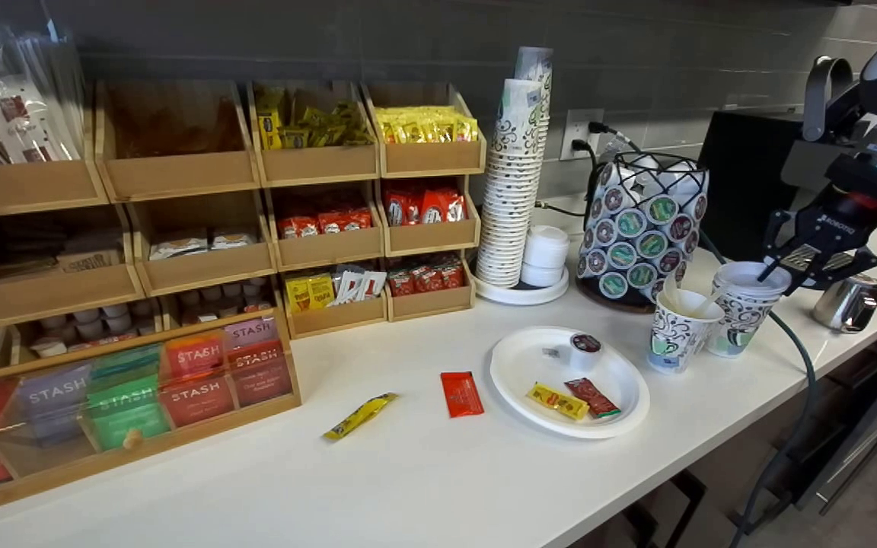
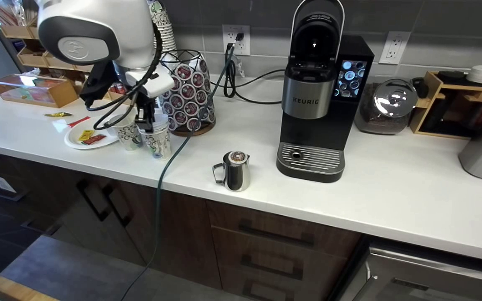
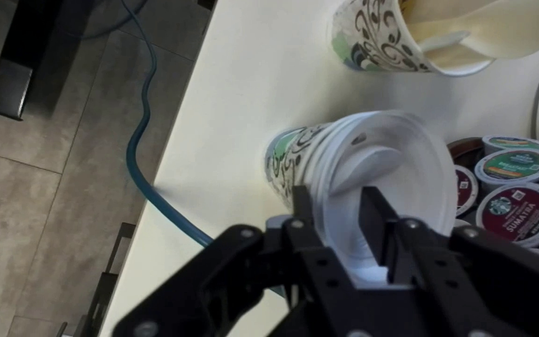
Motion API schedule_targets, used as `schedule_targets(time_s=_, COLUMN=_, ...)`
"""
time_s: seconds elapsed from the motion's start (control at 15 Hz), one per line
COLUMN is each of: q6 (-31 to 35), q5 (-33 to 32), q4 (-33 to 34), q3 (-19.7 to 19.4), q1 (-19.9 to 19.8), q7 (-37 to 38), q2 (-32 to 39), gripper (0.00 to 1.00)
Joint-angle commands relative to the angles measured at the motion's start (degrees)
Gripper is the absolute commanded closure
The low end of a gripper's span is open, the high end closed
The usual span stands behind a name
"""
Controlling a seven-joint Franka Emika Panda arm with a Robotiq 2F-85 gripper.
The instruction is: Remove the lid of the styrofoam cup and put it on the white plate
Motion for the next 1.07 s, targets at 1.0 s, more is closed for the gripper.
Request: schedule_targets(time_s=1.0, q6=-11.1, q5=-10.0, q4=-4.2, q3=8.7, q1=8.4, q7=-3.4, q2=-21.1, gripper=0.98)
